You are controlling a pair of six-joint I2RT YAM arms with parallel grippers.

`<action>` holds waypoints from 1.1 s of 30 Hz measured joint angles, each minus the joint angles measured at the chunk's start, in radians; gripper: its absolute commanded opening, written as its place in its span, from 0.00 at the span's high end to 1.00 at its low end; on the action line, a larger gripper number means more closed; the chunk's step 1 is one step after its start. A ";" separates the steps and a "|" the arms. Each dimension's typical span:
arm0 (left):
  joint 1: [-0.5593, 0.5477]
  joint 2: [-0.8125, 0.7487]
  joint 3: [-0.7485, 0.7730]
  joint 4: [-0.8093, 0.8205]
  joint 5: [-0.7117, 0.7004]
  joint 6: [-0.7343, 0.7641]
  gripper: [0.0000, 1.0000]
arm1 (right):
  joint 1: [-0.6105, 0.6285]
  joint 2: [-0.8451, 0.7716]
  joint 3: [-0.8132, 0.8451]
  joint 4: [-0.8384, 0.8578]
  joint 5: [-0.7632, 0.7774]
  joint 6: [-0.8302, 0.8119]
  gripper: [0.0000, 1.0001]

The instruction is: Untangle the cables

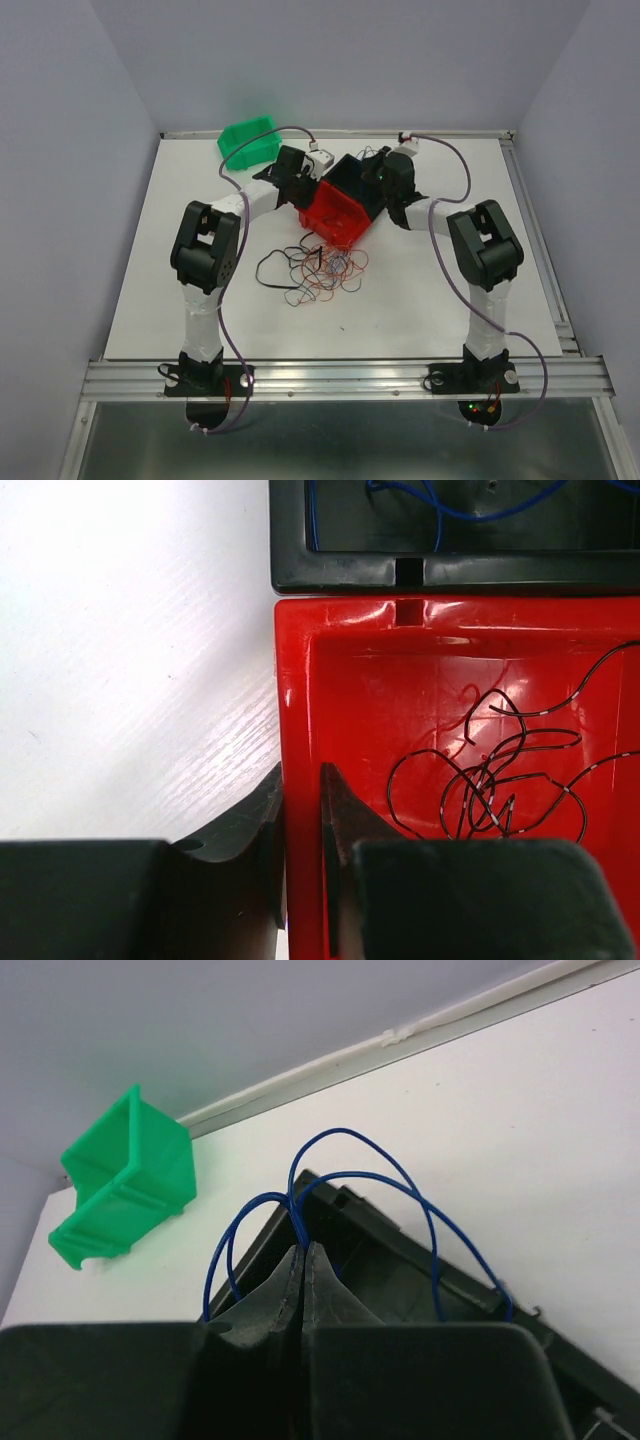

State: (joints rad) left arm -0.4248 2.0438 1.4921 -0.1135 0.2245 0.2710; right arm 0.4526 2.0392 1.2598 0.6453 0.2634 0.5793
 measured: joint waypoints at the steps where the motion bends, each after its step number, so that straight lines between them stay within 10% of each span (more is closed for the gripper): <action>1: 0.001 0.000 0.000 0.000 0.000 0.000 0.91 | -0.022 0.001 0.000 -0.004 -0.026 0.018 1.00; 19: 0.001 0.000 0.000 -0.005 0.000 -0.003 0.91 | -0.039 0.150 0.154 -0.320 -0.180 -0.029 0.99; 33: 0.001 0.000 0.000 -0.005 -0.001 -0.004 0.91 | -0.035 0.185 0.340 -0.565 -0.121 -0.116 0.62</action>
State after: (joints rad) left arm -0.4236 2.0438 1.4918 -0.1181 0.2237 0.2672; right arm 0.4175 2.2246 1.5997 0.0807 0.1421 0.4633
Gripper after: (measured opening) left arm 0.243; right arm 0.340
